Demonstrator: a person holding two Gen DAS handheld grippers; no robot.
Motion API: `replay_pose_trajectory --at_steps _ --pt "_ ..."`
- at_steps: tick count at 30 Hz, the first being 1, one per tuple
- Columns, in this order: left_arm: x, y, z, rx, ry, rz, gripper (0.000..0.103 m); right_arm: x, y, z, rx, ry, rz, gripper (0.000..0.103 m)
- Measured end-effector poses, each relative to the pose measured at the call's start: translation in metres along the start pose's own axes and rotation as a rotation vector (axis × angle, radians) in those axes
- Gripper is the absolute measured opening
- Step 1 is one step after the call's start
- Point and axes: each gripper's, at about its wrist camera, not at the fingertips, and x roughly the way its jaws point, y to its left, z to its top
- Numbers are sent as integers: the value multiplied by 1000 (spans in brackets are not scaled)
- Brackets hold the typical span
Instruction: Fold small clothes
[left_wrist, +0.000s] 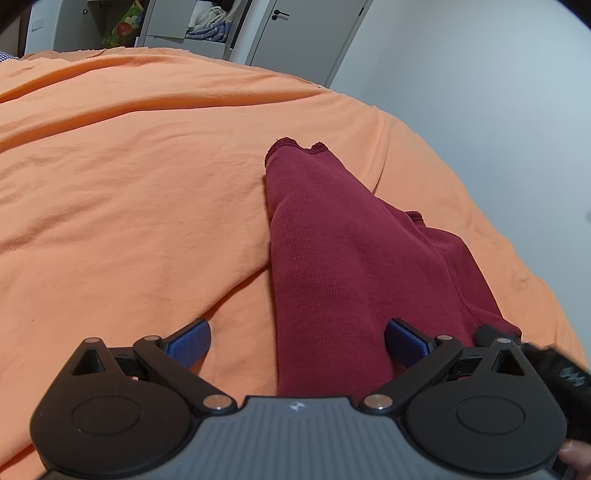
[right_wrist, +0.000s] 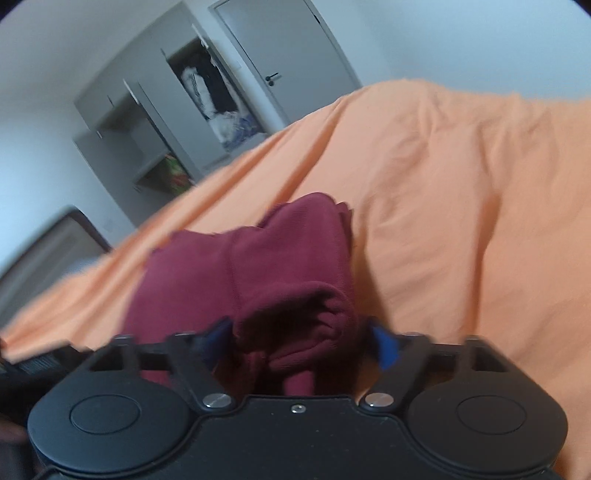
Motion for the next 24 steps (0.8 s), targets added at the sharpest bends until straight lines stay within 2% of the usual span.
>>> replay_pose_trajectory --at_steps 2,4,8,15,17,19,20,23,24 --pt "-1 -1 1 0 3 0 103 -2 1 -3 -12 -10 2 54" --pt "-2 0 1 1 2 -1 103 -4 -5 -2 10 -18 16 49" --pt "-4 2 2 -6 -8 -7 103 -3 -17 -1 57 -15 44 46" --pt "-1 8 6 -12 -15 -25 102 -3 -14 -3 50 -32 39 45" --pt "2 10 10 -39 -16 -40 87 -5 -9 -1 26 -40 36 40" --pt "3 9 16 -51 -2 -101 61 -9 -2 1 -11 -53 35 37" --pt "4 8 19 -57 9 -130 58 -11 2 3 -28 -59 33 34" --pt "6 5 25 -83 28 -128 57 -17 10 9 -63 -78 38 29" --pt "6 5 26 -94 35 -127 53 -19 14 11 -78 -85 38 29"
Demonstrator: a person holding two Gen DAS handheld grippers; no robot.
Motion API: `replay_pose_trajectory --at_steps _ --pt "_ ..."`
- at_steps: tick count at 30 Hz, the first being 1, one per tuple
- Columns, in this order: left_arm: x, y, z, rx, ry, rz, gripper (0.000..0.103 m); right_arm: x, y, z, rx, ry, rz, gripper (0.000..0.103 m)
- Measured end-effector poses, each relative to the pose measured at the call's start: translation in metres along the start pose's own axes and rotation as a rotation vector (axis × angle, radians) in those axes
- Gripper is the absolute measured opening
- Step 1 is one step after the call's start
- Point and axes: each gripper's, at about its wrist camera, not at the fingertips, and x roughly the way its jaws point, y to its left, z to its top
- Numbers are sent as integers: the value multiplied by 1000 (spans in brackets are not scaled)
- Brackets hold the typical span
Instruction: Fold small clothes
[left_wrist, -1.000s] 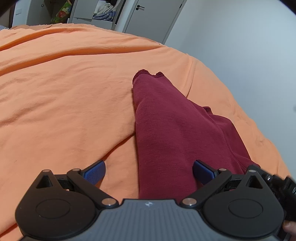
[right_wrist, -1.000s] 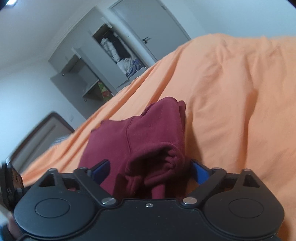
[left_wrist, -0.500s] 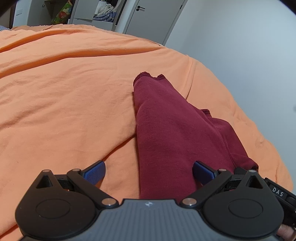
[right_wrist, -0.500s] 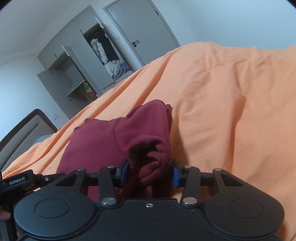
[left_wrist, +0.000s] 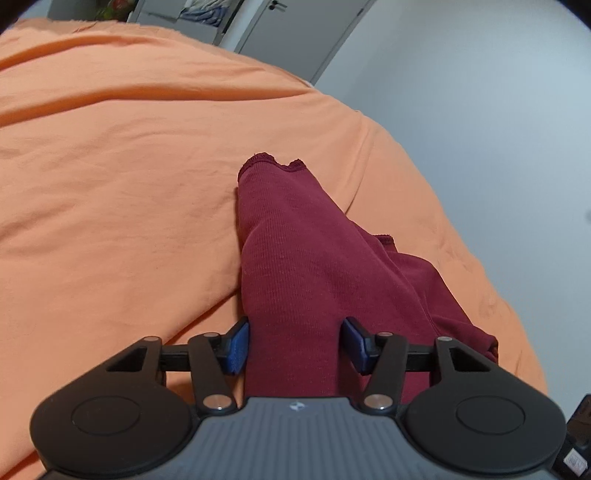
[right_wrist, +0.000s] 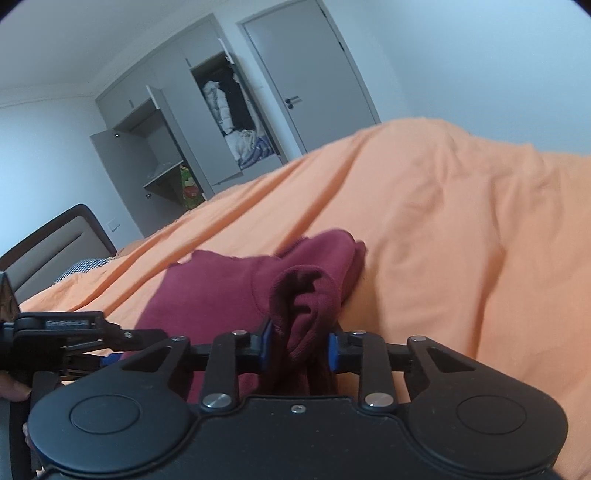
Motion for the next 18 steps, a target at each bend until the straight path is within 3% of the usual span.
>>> replay_pose_trajectory --at_steps 3,6,12,18 --pt "-6 -7 3 17 -9 1 36 -4 10 7 -47 -17 5 25" --pt "-16 -17 5 52 -51 1 30 -8 19 14 -77 -43 17 20" --pt "-43 -33 14 135 -147 7 28 -3 38 27 -124 -74 40 19" --pt "-76 -27 35 208 -256 72 28 22 71 38 -150 -122 117 19"
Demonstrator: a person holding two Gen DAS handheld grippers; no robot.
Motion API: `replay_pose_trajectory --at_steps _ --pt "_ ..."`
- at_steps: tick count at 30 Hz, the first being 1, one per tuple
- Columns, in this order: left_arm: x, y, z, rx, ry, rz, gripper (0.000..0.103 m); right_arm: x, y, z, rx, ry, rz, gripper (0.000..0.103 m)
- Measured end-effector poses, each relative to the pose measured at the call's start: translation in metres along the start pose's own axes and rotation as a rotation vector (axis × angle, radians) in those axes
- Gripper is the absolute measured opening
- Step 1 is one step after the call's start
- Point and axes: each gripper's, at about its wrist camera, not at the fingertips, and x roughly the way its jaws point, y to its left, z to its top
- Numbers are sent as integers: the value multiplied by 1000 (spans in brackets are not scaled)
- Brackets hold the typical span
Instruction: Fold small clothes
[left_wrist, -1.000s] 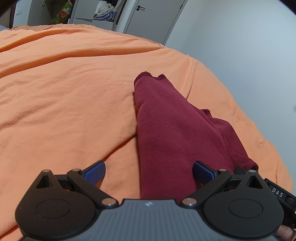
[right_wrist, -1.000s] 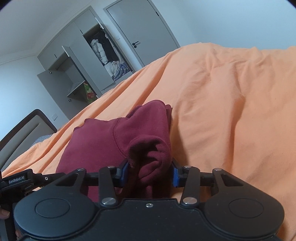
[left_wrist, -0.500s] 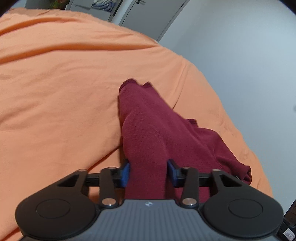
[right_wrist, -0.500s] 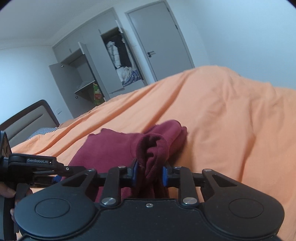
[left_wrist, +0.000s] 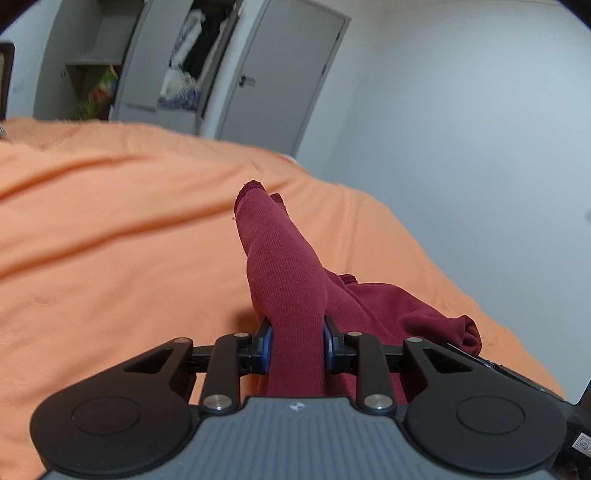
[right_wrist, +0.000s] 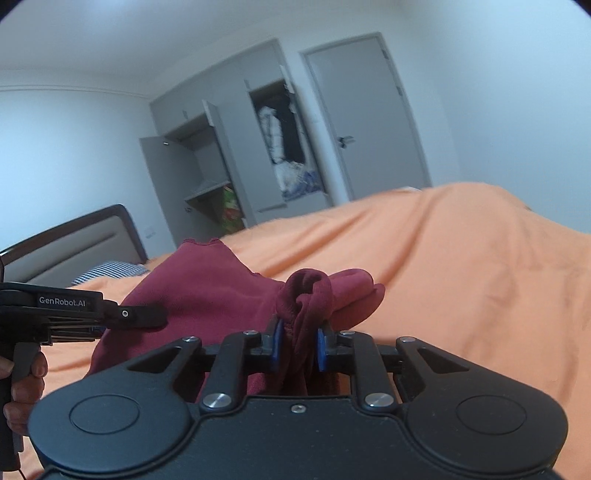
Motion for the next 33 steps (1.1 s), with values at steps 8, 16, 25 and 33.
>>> replay_pose_trajectory --at_steps 8,16,25,33 --pt "-14 57 26 -11 -47 152 29 74 53 1 -27 33 120 20" --pt "6 105 2 -131 31 199 30 102 70 -22 -49 123 89 22" --pt "7 112 -9 -170 73 260 68 93 70 -23 -64 142 73 61" --pt "-28 83 -15 -121 14 289 96 51 81 -20 -131 67 50 93"
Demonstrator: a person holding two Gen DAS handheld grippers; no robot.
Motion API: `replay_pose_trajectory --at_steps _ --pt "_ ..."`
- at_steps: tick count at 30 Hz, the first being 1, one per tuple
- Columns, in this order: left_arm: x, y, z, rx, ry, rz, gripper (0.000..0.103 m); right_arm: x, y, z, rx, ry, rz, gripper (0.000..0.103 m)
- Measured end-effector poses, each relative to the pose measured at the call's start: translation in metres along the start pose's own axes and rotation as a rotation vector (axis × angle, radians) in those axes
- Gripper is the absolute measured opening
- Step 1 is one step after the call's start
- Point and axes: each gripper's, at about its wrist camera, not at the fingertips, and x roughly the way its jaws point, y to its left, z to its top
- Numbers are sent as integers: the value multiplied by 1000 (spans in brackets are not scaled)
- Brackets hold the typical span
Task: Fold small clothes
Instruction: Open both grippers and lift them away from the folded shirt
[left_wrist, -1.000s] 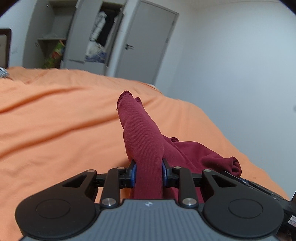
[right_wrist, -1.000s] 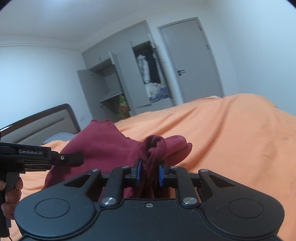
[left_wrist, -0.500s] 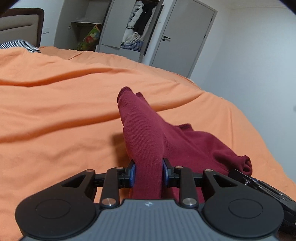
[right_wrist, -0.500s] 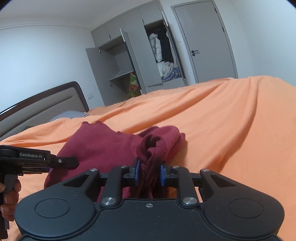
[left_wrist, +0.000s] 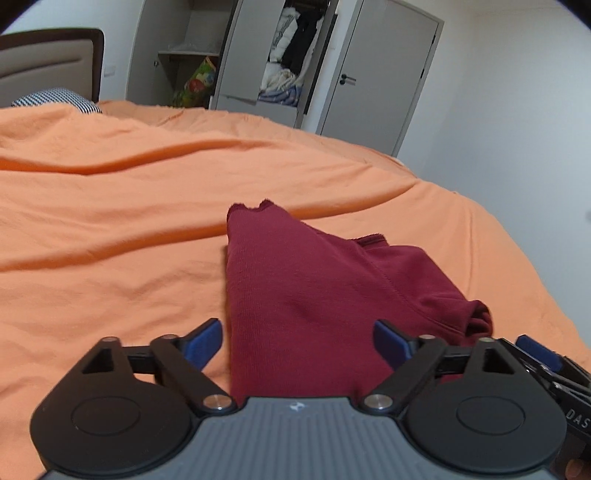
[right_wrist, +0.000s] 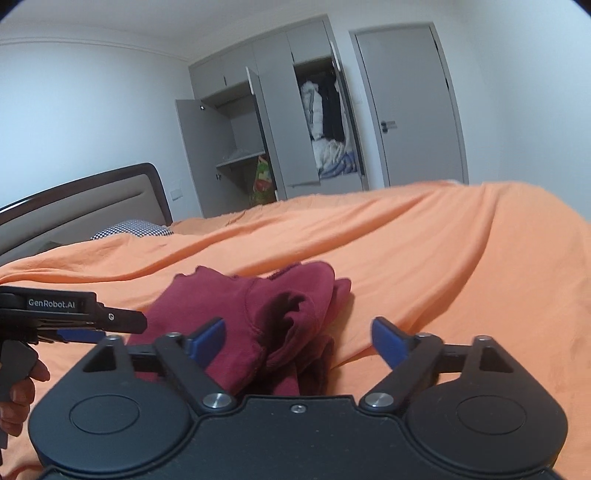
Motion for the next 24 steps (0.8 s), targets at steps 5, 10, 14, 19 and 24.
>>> replay_pose_trajectory --at_steps 5,10,14,19,24 --pt "-39 -7 -11 26 -65 15 102 -39 5 0 -35 -63 -6 102" --pt "-80 -8 -29 39 -128 33 103 -78 15 -6 -51 -107 -6 102" --pt "-107 -7 -47 53 -161 43 103 -109 22 -14 -63 -138 -12 102" --pt "-132 -6 -74 86 -194 72 103 -143 28 -30 -81 -152 -28 102" --pt "-144 -2 -101 123 -197 95 103 -161 29 -50 -104 -123 -60 102"
